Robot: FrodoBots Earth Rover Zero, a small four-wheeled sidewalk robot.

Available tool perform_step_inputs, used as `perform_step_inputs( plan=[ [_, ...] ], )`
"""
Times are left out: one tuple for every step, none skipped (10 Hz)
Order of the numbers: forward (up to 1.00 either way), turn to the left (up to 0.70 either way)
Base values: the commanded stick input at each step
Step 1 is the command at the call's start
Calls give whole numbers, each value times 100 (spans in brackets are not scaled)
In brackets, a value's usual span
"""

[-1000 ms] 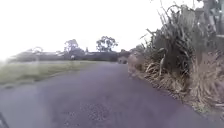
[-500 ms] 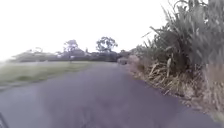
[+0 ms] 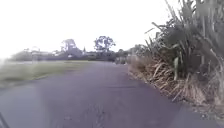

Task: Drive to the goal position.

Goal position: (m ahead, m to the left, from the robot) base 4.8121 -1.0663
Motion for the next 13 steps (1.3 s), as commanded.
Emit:
perform_step_inputs(
  plan=[
    [70, -14],
    [70, -14],
    [70, -14],
    [70, -14],
    [70, -14],
    [70, -14],
    [70, -14],
    [70, -14],
    [70, -14],
    [70, -14],
    [70, -14],
    [70, -14],
    [70, -13]
  ],
)
